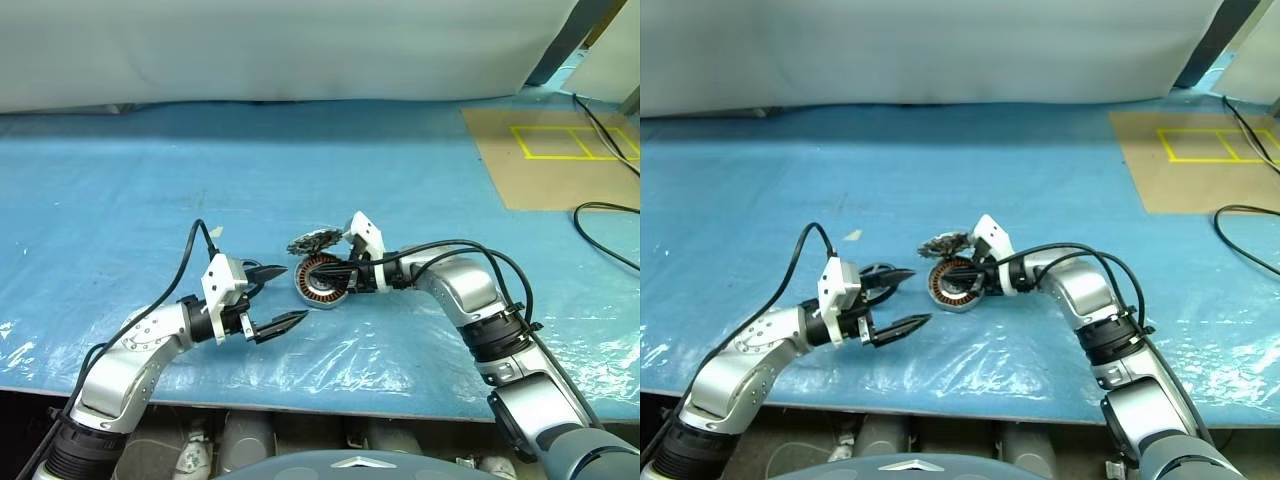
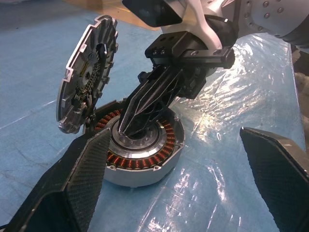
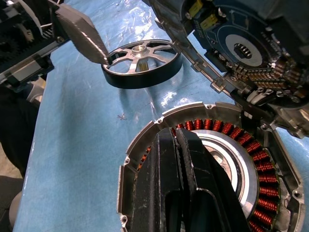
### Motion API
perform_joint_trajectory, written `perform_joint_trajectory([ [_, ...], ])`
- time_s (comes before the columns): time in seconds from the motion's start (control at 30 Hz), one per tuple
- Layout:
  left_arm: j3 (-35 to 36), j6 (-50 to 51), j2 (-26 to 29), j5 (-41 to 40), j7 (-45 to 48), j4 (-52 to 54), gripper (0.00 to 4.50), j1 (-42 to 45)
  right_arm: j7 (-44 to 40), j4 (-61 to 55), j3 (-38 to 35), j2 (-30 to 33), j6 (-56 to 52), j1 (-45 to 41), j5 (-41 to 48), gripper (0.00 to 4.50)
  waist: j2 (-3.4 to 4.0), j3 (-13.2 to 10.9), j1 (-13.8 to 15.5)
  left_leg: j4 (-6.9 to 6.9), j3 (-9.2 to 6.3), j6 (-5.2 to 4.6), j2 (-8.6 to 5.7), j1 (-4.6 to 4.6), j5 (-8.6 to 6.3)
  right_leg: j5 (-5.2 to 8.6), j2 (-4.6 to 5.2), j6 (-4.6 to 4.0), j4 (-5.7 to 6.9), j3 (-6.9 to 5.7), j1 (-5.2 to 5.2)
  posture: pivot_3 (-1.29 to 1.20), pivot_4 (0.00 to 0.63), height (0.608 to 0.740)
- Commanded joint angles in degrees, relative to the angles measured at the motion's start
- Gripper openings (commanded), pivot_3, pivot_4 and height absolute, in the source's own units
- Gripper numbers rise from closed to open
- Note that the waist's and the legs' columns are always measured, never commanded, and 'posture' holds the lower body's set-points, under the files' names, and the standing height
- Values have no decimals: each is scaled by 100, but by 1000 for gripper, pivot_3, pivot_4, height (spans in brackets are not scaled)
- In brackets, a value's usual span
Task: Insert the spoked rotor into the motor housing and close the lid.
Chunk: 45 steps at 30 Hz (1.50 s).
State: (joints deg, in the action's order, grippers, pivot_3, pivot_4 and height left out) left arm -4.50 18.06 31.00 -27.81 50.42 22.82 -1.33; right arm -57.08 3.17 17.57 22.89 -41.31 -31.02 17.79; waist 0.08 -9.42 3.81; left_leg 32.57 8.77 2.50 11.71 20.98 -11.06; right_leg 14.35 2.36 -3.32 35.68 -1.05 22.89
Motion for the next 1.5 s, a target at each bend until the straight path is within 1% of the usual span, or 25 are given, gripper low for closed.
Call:
perform_joint_trajectory([
  [0.03, 68, 4, 23, -62, -18, 202, 4500, -21, 62, 120, 341, 126, 463, -7, -467, 52, 0, 0, 1, 2, 0, 0, 0, 0, 0, 0, 0, 0, 0, 0, -1, 0, 150, 740],
  [0.1, 103, 14, 41, -60, -32, 198, 4500, 3, 54, 215, 574, 231, 731, 204, -730, 52, -1, 1, 2, 1, 0, 0, 1, -6, 0, 0, 0, 0, 0, 0, -7, 0, 150, 740],
  [0.17, 163, 29, 52, -70, -71, 181, 4500, 36, 17, 212, 616, 292, 809, 335, -767, 52, -1, 1, 2, 1, 0, 0, 1, -17, 0, 0, 0, 0, 0, 0, -18, 0, 150, 740],
  [0.2, 219, 34, 53, -79, -112, 155, 4500, 52, -10, 173, 543, 289, 770, 360, -683, 52, -1, 1, 2, 1, 0, 0, 1, -24, 0, 0, 0, 0, -1, 1, -26, 0, 150, 740],
  [0.33, 564, 78, 163, -176, -149, 54, 4500, -11, -59, -78, -146, 133, 194, 181, 60, 52, -1, 1, 9, 1, 0, -1, 0, -55, -1, 2, 2, -1, -4, 1, -56, 0, 150, 740],
  [0.43, 870, 195, 325, -367, -73, 71, 4500, -71, -139, -415, -369, 279, -131, -39, 319, 52, 0, 0, 8, 2, 0, -1, -1, -50, -1, 2, 2, -1, -4, 3, -52, 0, 150, 740],
  [0.5, 1051, 352, 497, -535, 9, 115, 4500, -43, -276, -783, -532, 427, -437, -150, 615, 52, 0, 0, 8, 0, 0, -1, 0, -36, 0, 1, 0, -1, -3, 3, -37, 0, 150, 740],
  [0.63, 1407, 810, 856, -851, 2, 314, 4500, -54, -294, -1110, -565, 664, -575, -162, 695, 52, -1, 1, 10, -3, 0, -1, 1, -9, 0, 1, -4, -1, -1, 2, -9, 0, 150, 740],
  [0.77, 1474, 811, 1559, -536, 453, -175, 4500, 40, -195, -1121, -581, 761, -572, -73, 627, 52, -1, 0, 10, -11, 0, -1, -1, -3, 0, 1, -5, -1, -3, -1, -2, 0, 150, 740],
  [0.87, 1296, 854, 1899, -396, 761, -658, 4500, 548, -58, -1074, -529, 792, -462, 62, 487, 52, -2, -1, 28, -11, 0, -1, -1, -2, 0, 1, -3, -1, -7, -1, -1, 0, 150, 740],
  [0.93, 1083, 887, 2052, -121, 795, -972, 4500, 959, 11, -1097, -528, 776, -449, 129, 469, 52, -1, -1, 39, -2, -1, -1, -1, 2, 0, 1, -2, 0, -5, -1, 0, 0, 150, 740],
  [1.0, 771, 868, 2247, 217, 968, -1330, 4500, 1403, 91, -1143, -516, 756, -458, 193, 460, 52, -2, -1, 35, 5, -1, -1, -3, 3, 0, 0, 1, 0, -1, 0, -2, 0, 150, 740],
  [1.07, 441, 922, 2375, 372, 1343, -1684, 4500, 1835, 165, -1183, -481, 760, -441, 230, 413, 52, -2, -1, 28, 7, -1, 0, -2, 0, 0, 0, 1, 0, 1, 1, -3, 0, 150, 740],
  [1.17, -137, 730, 2487, 781, 1953, -2174, 4500, 2428, 270, -1228, -527, 782, -481, 295, 416, 52, -1, -1, 20, 4, -1, 0, -3, 2, 1, 0, 0, 0, 2, 2, 2, 0, 150, 740],
  [1.23, -469, 716, 2483, 1014, 2308, -2495, 4500, 2836, 325, -1262, -570, 801, -507, 357, 440, 52, -1, -1, 16, 4, -1, 1, -3, 7, 1, -3, -2, 5, 2, 1, 7, 0, 150, 740],
  [1.27, -596, 770, 2439, 1086, 2425, -2632, 4500, 3035, 356, -1280, -594, 800, -534, 384, 462, 52, -1, -1, 24, 2, -1, 1, -4, 8, 1, -13, -2, 21, 3, 1, 7, 0, 150, 740],
  [1.4, -1021, 1050, 2171, 1320, 2701, -2969, 4500, 3729, 472, -1405, -544, 848, -485, 547, 395, 52, -1, -1, 46, 0, -2, 1, -4, 12, 1, -13, -1, 21, 5, -3, 7, 0, 150, 740],
  [1.5, -1205, 802, 2004, 1584, 2817, -3267, 4500, 4006, 556, -1524, -518, 862, -475, 672, 374, 52, -1, -1, 55, 1, -2, 1, -6, 14, 1, -13, 4, 21, 5, -3, 7, 0, 150, 740],
])
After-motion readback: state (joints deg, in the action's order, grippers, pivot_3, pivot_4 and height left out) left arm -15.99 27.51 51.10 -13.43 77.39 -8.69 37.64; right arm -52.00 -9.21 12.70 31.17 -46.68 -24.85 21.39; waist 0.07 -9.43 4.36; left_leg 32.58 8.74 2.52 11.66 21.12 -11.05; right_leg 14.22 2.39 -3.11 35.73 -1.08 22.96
